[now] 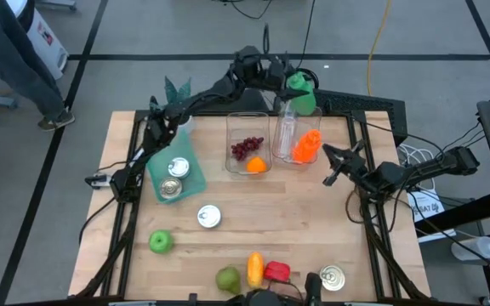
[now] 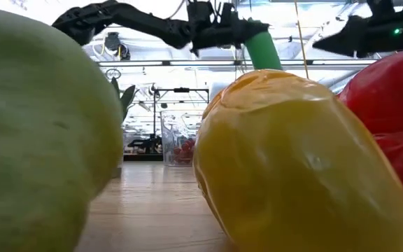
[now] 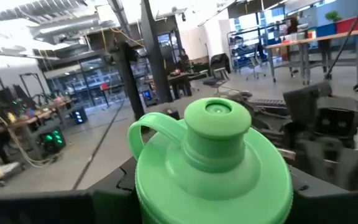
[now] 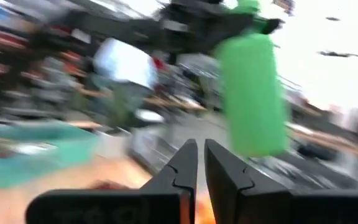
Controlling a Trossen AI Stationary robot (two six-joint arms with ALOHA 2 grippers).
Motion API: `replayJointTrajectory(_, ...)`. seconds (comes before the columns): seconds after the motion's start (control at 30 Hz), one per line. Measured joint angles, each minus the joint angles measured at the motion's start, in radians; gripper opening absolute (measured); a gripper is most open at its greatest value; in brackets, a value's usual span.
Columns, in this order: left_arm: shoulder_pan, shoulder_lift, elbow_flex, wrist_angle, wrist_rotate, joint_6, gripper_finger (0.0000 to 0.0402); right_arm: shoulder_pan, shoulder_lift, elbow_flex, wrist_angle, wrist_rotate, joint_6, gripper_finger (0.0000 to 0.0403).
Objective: Pick & Place Food Item
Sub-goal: Put the green water bottle into the right transparent bin
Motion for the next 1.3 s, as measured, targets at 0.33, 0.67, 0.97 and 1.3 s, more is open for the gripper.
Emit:
replayJointTrajectory(0.33, 0.020, 0.108, -0.002, 0.118, -0.076, -0.006, 0.0191, 0.000, 0.002, 0.000, -0.031, 0.177, -0.001, 0.0022)
replayJointTrajectory(0.67, 0.010, 0.153, 0.000, 0.075, -0.177, 0.114, 0.0191, 0.000, 0.002, 0.000, 0.062, 0.178, -0.167, 0.0019)
replayJointTrajectory(0.97, 0.009, 0.194, -0.002, 0.065, -0.177, 0.095, 0.0191, 0.000, 0.002, 0.000, 0.163, 0.176, -0.265, 0.0018)
replayJointTrajectory(1.3, 0.006, 0.191, 0.000, -0.062, -0.248, 0.105, 0.0221, 0.000, 0.002, 0.000, 0.165, 0.176, -0.263, 0.0018)
